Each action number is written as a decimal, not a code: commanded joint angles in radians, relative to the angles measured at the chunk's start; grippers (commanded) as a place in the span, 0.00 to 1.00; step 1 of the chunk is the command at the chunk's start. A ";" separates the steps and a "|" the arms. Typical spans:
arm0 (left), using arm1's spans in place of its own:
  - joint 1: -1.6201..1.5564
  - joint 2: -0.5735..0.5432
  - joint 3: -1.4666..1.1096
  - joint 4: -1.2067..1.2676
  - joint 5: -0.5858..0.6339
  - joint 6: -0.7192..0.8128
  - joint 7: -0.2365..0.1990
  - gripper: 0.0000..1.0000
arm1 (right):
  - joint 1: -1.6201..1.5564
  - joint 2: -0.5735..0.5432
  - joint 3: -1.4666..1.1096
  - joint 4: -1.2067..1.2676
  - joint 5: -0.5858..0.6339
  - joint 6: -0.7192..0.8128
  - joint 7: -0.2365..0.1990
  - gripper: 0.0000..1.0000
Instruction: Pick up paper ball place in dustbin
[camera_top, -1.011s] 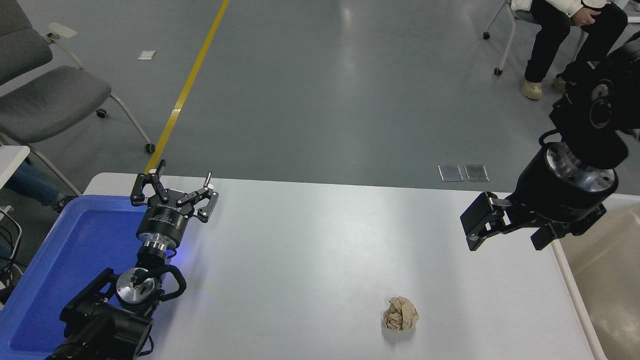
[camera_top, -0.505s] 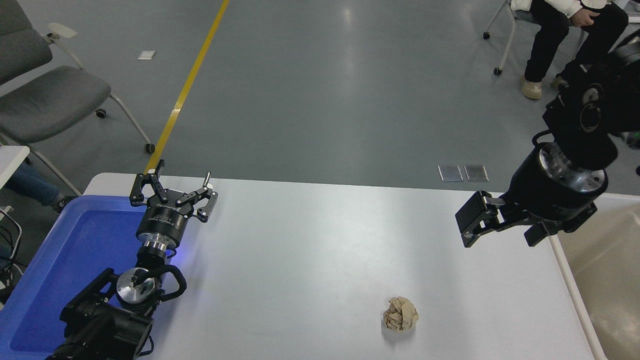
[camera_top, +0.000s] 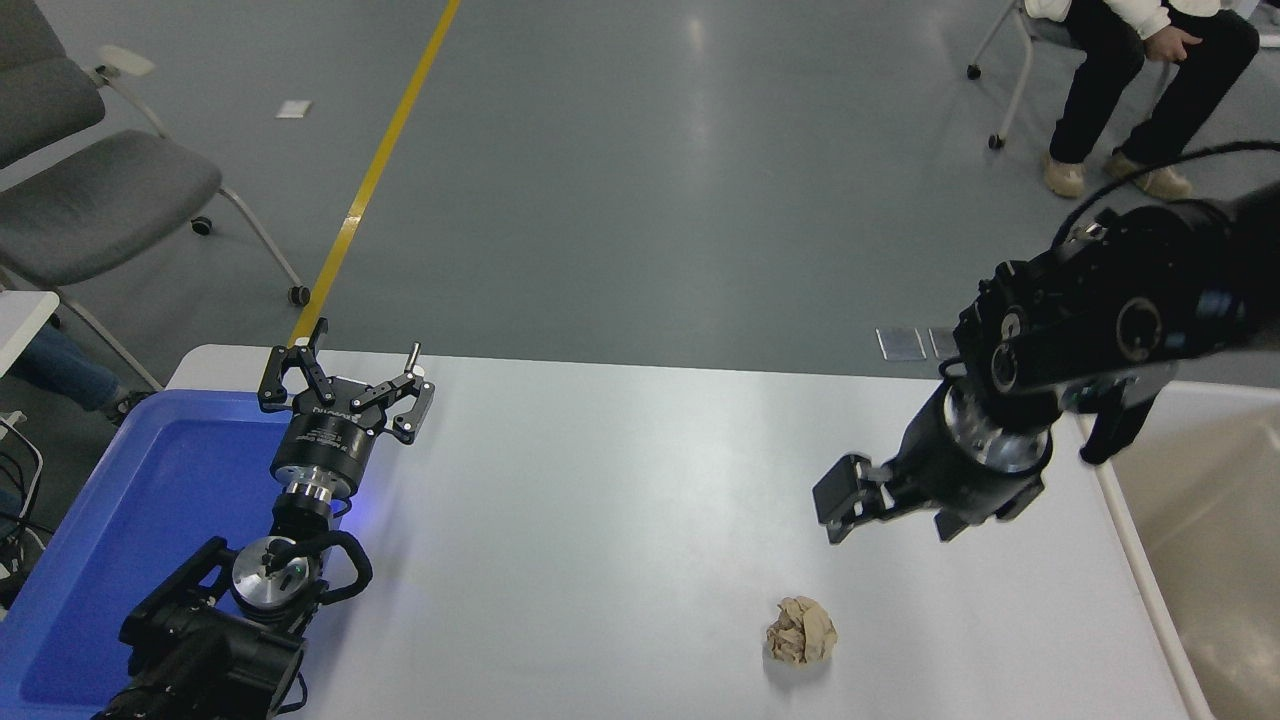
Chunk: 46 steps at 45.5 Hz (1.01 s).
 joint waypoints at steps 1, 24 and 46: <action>0.000 0.000 0.000 0.000 0.000 0.000 -0.001 0.99 | -0.208 0.056 0.056 -0.091 0.014 -0.115 -0.002 1.00; 0.000 -0.001 0.000 0.000 0.000 0.000 -0.001 0.99 | -0.449 0.056 0.060 -0.301 -0.018 -0.208 -0.002 1.00; 0.000 0.000 0.000 0.000 0.000 0.000 -0.001 0.99 | -0.578 0.056 0.060 -0.399 -0.028 -0.213 -0.002 1.00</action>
